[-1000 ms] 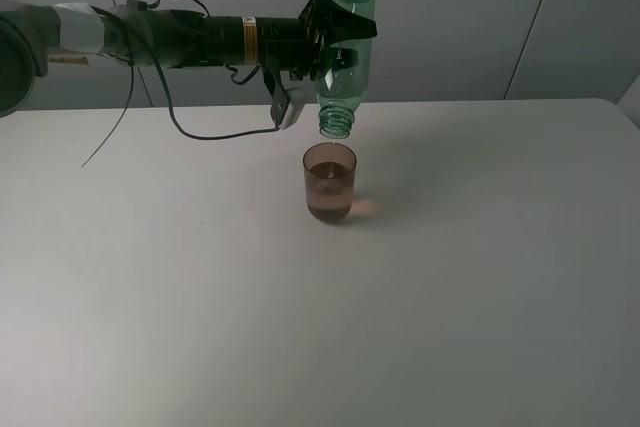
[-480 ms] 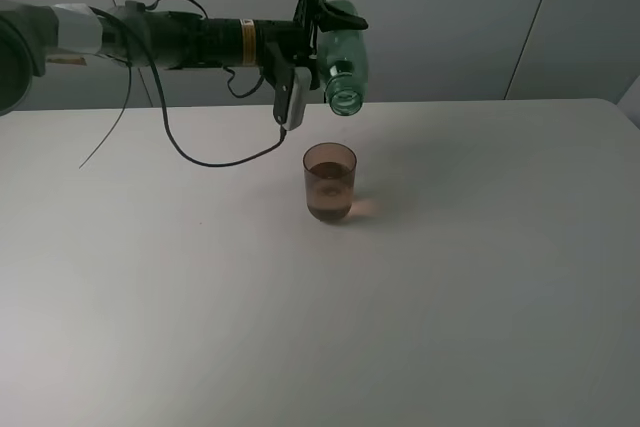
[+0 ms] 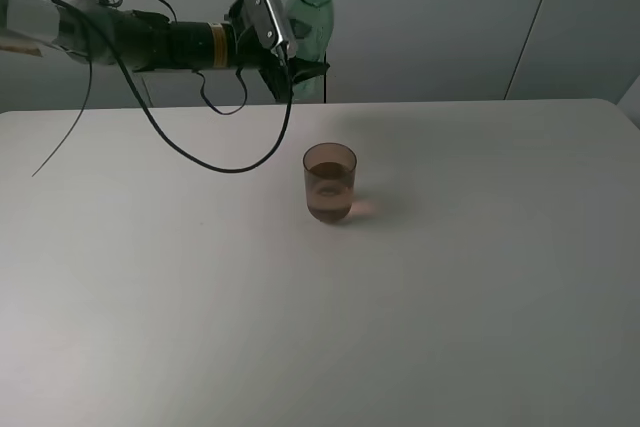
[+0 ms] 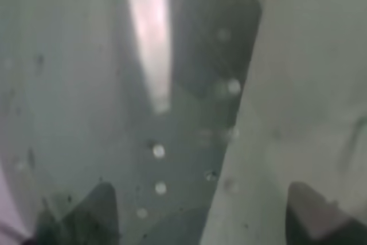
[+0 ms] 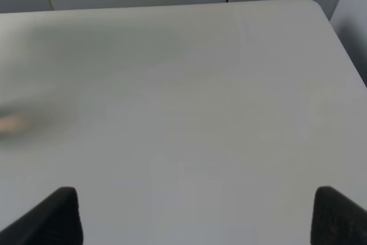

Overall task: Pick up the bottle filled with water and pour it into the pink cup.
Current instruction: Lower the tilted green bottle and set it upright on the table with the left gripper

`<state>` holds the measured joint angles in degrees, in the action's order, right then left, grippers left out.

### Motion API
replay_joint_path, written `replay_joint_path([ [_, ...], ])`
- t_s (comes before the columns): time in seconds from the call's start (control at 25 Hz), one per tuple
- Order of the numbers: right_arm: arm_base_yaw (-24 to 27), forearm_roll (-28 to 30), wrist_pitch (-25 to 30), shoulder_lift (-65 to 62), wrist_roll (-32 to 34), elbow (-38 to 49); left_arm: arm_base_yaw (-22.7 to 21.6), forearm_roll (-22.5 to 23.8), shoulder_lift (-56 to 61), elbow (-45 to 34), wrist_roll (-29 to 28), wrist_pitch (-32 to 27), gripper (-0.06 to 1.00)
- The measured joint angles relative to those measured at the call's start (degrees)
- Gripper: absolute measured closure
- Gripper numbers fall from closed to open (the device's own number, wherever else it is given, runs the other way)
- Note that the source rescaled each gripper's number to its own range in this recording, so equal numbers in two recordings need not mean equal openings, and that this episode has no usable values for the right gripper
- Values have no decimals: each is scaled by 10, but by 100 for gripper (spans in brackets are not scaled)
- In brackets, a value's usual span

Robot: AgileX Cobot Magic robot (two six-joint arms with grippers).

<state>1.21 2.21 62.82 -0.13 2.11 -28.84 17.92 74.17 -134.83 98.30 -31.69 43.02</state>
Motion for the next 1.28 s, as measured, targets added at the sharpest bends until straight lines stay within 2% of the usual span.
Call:
replay_joint_path([
  [0.08, 0, 0, 0, 0, 0, 0, -8, -30, 31, -44, -33, -22, 94],
  [0.2, 0, 0, 0, 0, 0, 0, -16, -120, 81, -120, -42, -58, 94],
  [0.28, 0, 0, 0, 0, 0, 0, -22, -213, 115, -171, -23, -94, 94],
  [0.44, 0, 0, 0, 0, 0, 0, -34, -383, 194, -272, 82, -136, 94],
  [0.56, 0, 0, 0, 0, 0, 0, -52, -490, 253, -356, 164, -123, 94],
  [0.68, 0, 0, 0, 0, 0, 0, -75, -599, 292, -446, 237, -70, 94],
  [0.8, 0, 0, 0, 0, 0, 0, -104, -680, 309, -522, 265, -15, 94],
  [0.88, 0, 0, 0, 0, 0, 0, -126, -704, 311, -554, 269, 8, 94],
  [1.0, 0, 0, 0, 0, 0, 0, -144, -716, 304, -564, 270, 27, 94],
  [1.28, 0, 0, 0, 0, 0, 0, -145, -682, 241, -565, 272, 79, 94],
])
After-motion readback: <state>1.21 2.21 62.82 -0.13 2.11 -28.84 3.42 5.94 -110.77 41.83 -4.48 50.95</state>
